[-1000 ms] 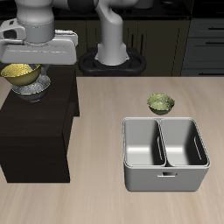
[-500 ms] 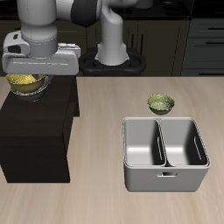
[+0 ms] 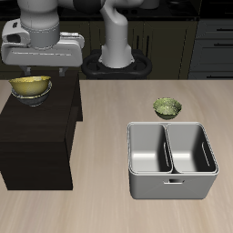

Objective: Stack the yellow bowl on the black bowl

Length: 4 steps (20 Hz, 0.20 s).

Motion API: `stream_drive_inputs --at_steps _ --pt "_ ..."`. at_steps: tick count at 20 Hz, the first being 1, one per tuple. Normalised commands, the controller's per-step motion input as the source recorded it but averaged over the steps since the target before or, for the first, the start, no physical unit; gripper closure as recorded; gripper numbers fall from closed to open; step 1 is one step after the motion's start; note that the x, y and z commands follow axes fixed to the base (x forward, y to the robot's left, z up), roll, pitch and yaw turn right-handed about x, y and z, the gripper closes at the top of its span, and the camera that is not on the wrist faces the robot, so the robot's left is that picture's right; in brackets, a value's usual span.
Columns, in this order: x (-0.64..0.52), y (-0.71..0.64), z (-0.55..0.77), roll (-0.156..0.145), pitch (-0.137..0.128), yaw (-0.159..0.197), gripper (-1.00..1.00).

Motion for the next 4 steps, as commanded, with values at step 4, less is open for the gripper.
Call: stream_drive_inputs --at_steps 4 --pt "-0.38 0.2 0.27 -0.007 -0.045 -0.006 -1.0"
